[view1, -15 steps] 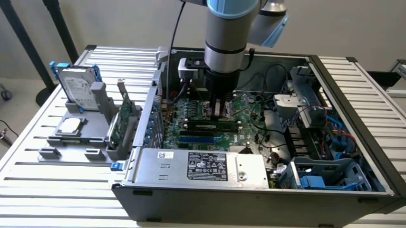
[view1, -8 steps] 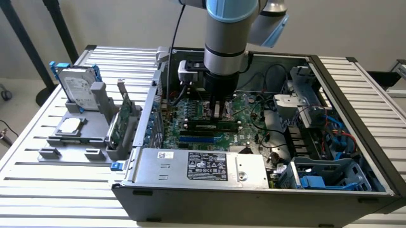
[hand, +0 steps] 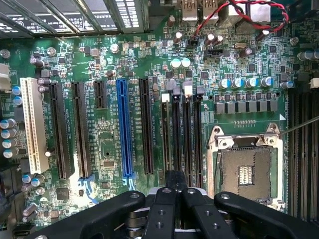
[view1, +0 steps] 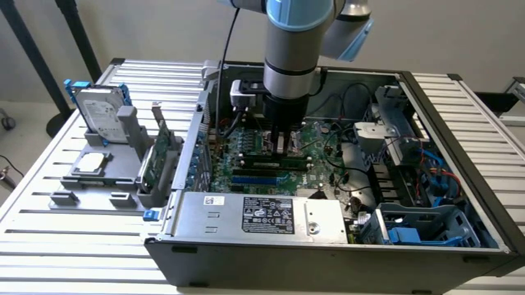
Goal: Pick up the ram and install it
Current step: 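Press down the ram until it locks into place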
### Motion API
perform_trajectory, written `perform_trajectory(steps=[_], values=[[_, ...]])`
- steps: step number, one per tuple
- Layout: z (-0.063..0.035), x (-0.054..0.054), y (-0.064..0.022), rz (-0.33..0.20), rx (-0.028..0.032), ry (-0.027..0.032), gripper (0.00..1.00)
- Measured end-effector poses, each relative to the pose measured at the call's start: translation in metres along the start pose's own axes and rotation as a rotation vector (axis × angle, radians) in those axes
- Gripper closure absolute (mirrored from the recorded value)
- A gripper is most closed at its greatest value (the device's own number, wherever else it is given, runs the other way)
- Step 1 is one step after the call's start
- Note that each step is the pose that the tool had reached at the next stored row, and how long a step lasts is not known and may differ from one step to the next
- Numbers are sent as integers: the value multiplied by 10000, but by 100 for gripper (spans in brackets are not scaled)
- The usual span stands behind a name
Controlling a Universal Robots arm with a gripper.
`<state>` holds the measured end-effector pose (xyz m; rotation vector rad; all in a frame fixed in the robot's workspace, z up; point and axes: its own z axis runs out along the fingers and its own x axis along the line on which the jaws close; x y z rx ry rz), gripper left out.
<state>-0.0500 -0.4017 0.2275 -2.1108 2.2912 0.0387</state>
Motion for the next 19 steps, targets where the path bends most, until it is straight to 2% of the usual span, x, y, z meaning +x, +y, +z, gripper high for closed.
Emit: perform_trajectory(steps=[2, 7, 19], values=[[-11, 2, -1, -8, 2, -11, 89], [-189, 0, -1, -16, -8, -2, 89], [-196, 0, -1, -17, -9, -3, 89]])
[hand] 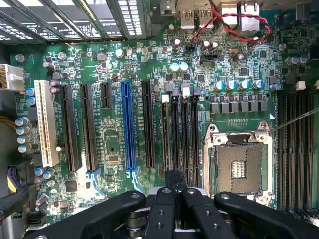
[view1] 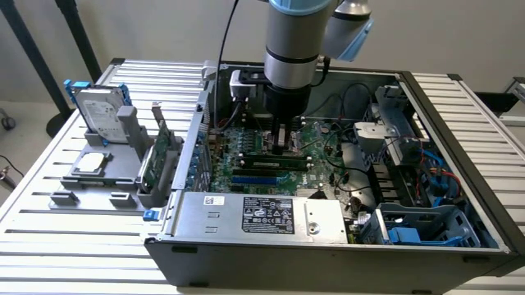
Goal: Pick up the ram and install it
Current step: 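Press down the ram until it locks into place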
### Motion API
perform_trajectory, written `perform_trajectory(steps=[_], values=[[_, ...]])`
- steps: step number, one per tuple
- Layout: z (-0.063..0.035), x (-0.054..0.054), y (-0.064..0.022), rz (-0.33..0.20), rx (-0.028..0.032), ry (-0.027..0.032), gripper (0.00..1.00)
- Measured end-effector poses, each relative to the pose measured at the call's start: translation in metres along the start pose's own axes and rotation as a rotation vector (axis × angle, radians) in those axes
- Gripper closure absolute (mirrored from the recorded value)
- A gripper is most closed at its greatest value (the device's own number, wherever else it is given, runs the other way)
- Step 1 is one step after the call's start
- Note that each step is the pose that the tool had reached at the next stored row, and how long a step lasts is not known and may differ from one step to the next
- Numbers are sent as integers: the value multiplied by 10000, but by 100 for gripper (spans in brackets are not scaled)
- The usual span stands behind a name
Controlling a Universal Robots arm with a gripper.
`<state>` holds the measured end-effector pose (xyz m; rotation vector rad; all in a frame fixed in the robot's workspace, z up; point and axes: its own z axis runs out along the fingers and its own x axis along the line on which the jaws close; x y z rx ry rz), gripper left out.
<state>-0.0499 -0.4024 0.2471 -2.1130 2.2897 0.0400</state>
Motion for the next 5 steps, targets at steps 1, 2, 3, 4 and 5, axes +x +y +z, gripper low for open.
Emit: perform_trajectory(steps=[1, 2, 3, 4, 5], values=[[0, 0, 0, 1, 0, -1, 89], [0, 0, 0, 0, 0, 0, 89], [0, 0, 0, 0, 0, 0, 89], [0, 0, 0, 0, 0, -1, 89], [0, 0, 0, 0, 0, 0, 89]])
